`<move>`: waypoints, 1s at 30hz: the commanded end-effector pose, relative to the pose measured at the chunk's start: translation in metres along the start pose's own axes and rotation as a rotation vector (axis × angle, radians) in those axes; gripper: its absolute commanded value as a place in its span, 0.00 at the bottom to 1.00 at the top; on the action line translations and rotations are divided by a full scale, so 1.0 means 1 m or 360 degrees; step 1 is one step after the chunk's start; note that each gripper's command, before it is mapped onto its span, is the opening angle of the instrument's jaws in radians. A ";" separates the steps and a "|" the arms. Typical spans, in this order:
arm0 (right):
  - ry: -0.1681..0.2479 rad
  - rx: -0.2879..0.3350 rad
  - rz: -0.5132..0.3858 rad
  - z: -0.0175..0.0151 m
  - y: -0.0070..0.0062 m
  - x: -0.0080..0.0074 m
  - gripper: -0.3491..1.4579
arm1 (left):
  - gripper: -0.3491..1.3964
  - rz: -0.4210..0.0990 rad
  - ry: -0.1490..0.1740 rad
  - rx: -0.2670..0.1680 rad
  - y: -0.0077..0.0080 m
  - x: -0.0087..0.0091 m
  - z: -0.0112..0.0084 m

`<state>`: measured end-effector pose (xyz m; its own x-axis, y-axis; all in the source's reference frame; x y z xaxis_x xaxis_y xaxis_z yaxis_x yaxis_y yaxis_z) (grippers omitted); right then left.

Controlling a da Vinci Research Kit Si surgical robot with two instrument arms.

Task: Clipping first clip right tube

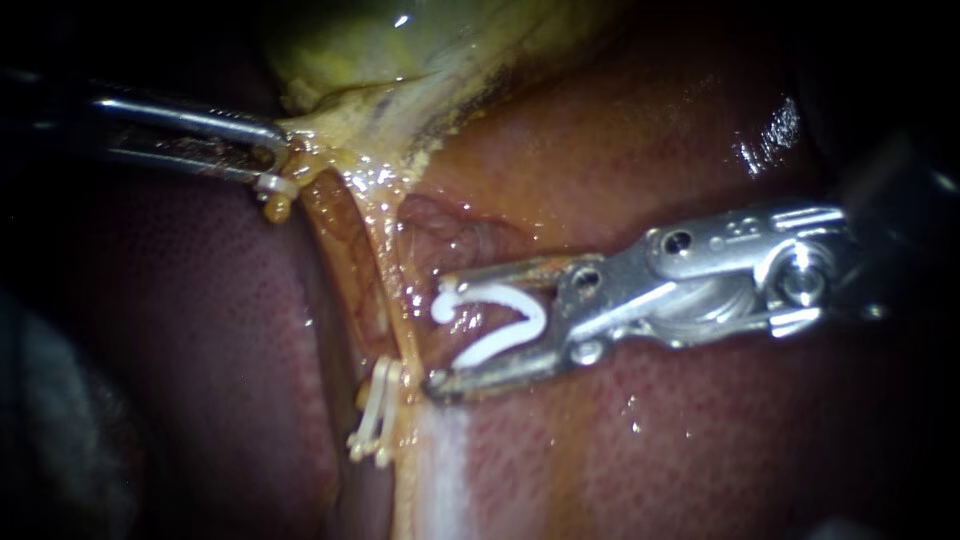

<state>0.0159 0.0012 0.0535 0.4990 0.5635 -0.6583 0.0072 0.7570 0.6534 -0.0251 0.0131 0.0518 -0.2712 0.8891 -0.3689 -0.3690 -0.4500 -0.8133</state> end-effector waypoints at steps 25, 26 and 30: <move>0.0074 0.0104 0.0150 0.0053 0.0013 -0.0032 0.47 | 0.00 0.0000 0.0004 0.0009 0.0002 0.0000 0.0002; 0.0084 0.0119 0.0167 0.0054 0.0014 -0.0032 0.47 | 0.00 0.0000 0.0004 0.0009 0.0002 0.0000 0.0002; 0.0139 0.0173 0.0204 0.0059 0.0014 -0.0033 0.46 | 0.00 0.0000 0.0004 0.0009 0.0002 0.0000 0.0002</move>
<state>0.0195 -0.0016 0.0589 0.4136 0.6918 -0.5919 0.0497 0.6320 0.7734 -0.0253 0.0130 0.0518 -0.2685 0.8894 -0.3699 -0.3739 -0.4501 -0.8109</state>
